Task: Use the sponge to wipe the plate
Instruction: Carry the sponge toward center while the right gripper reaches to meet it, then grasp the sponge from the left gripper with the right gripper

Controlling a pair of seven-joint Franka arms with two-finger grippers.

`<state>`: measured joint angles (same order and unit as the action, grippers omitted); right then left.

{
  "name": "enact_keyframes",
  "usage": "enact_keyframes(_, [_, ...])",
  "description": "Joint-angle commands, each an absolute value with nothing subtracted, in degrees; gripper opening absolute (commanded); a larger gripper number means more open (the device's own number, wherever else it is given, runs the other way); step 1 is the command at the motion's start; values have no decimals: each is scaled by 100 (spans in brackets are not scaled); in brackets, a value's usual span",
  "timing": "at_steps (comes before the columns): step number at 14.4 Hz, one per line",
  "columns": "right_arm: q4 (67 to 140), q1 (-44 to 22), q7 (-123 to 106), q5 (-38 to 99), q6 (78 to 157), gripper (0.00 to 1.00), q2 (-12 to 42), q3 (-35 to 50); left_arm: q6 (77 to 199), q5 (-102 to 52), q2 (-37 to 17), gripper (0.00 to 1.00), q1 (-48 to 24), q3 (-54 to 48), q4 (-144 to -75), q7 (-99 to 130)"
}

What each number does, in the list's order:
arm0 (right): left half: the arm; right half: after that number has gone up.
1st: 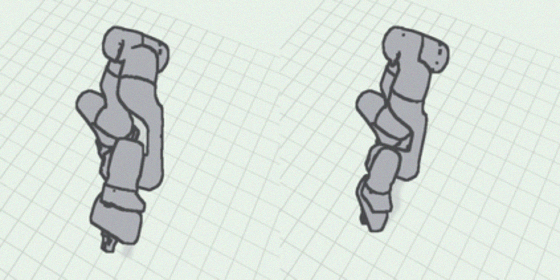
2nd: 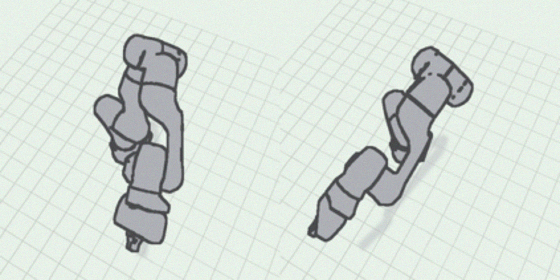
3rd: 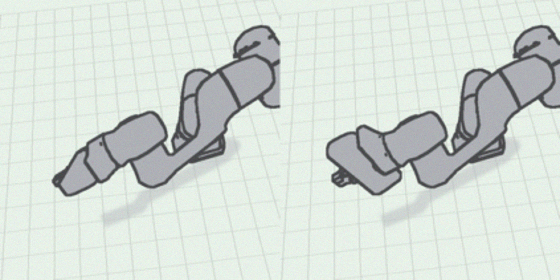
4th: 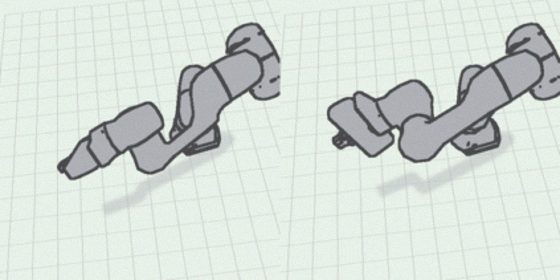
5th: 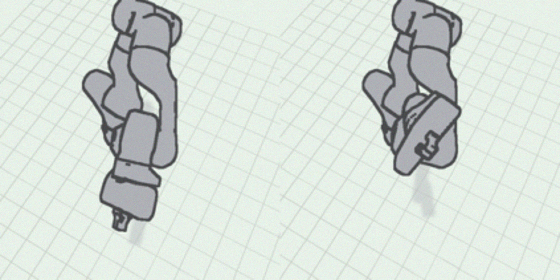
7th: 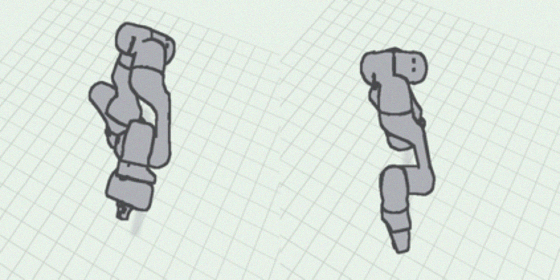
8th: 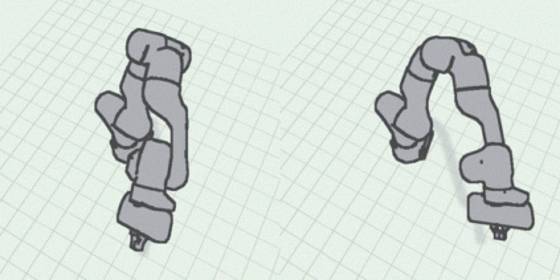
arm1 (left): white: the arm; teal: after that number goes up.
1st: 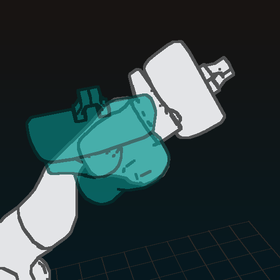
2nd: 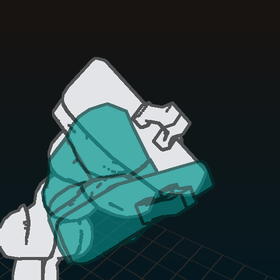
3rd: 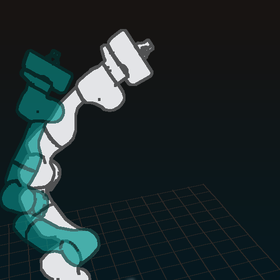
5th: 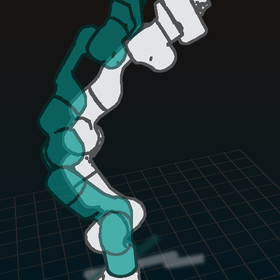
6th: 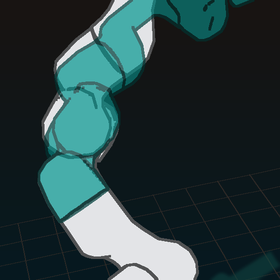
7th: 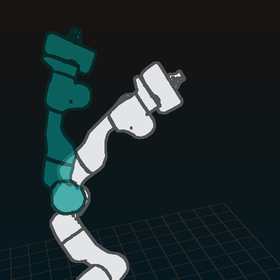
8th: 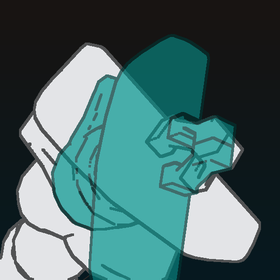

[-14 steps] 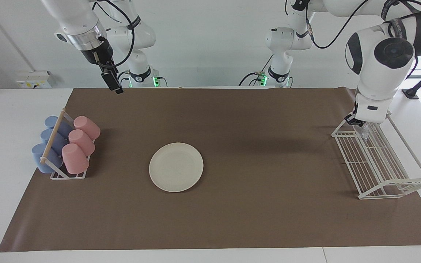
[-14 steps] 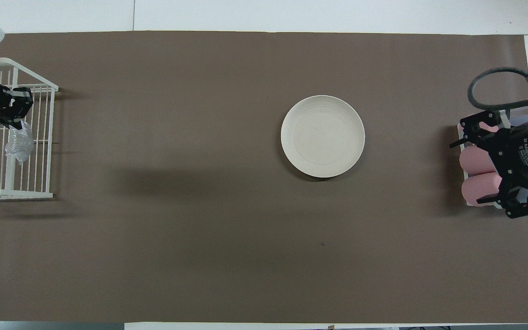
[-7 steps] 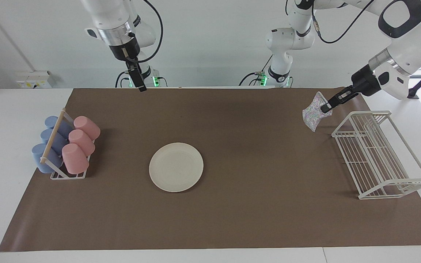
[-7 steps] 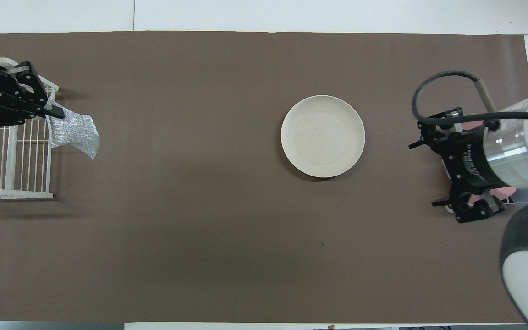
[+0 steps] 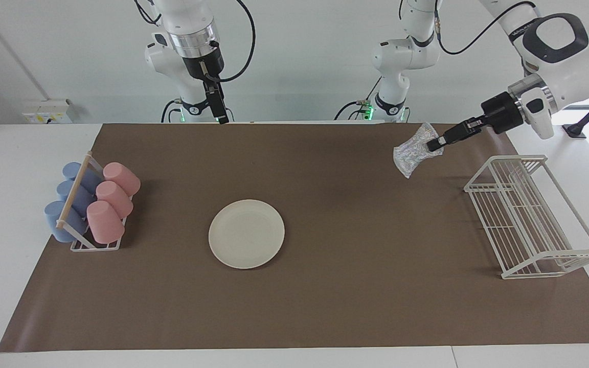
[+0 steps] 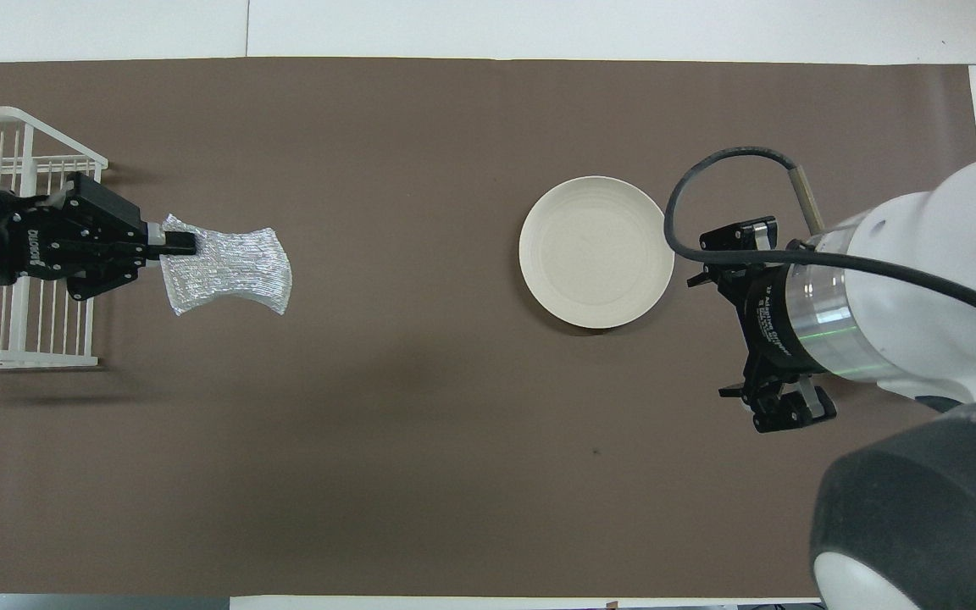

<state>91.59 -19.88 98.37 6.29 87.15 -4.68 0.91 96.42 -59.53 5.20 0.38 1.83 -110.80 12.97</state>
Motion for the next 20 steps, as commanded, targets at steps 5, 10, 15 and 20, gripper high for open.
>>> enact_keyframes(5, [9132,-2363,10423,650,8859,100,-334,123,10248,-8250,1521,0,-868,202,-13279,-693])
enact_keyframes(10, [8886,-2882,11433,633,9280,100,-1,123,10704,-9008,1564,0,-1651,167,-13877,-2152])
enact_keyframes(15, [8534,-3664,12120,466,9395,100,483,123,10722,-9966,1907,0,-1836,158,-14414,-2303])
enact_keyframes(20, [8762,-3823,12279,545,9922,100,457,202,10679,-9967,1942,0,-1837,176,-14467,-2294])
